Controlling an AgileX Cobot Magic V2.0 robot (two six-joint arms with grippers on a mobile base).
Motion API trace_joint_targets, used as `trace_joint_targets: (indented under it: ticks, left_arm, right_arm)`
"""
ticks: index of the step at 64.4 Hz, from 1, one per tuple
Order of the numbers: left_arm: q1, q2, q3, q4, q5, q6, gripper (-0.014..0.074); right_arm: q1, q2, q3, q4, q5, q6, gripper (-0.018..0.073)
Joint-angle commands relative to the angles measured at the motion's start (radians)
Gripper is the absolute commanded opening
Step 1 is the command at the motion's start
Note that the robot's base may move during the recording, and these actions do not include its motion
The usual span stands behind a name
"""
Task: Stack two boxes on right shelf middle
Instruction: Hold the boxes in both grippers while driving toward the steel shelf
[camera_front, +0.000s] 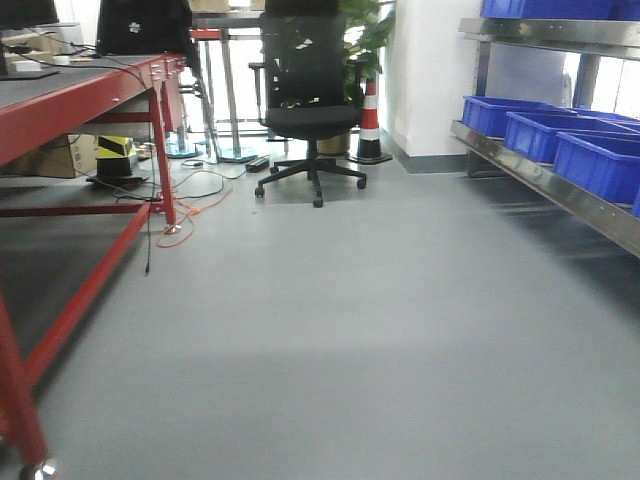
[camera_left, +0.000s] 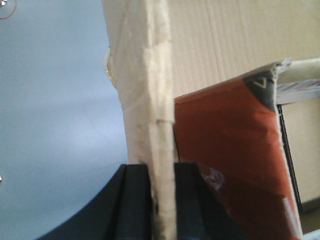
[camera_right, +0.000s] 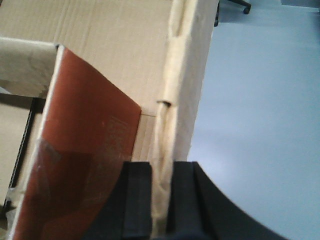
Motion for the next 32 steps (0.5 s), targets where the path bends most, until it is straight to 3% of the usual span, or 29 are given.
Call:
trace_joint_targets:
  ticks: [1, 32]
  left_arm:
    - [0.005, -0.016, -0.013, -0.003, -0.049, 0.004, -0.0111]
    - [0.005, -0.016, -0.013, -0.001, -0.049, 0.004, -0.0111]
  right_arm:
    - [-0.002, -0.012, -0.016, 0.016, -0.048, -0.013, -0.0153]
    - [-0.002, -0.013, -0.016, 0.019, -0.048, -0.013, -0.0153]
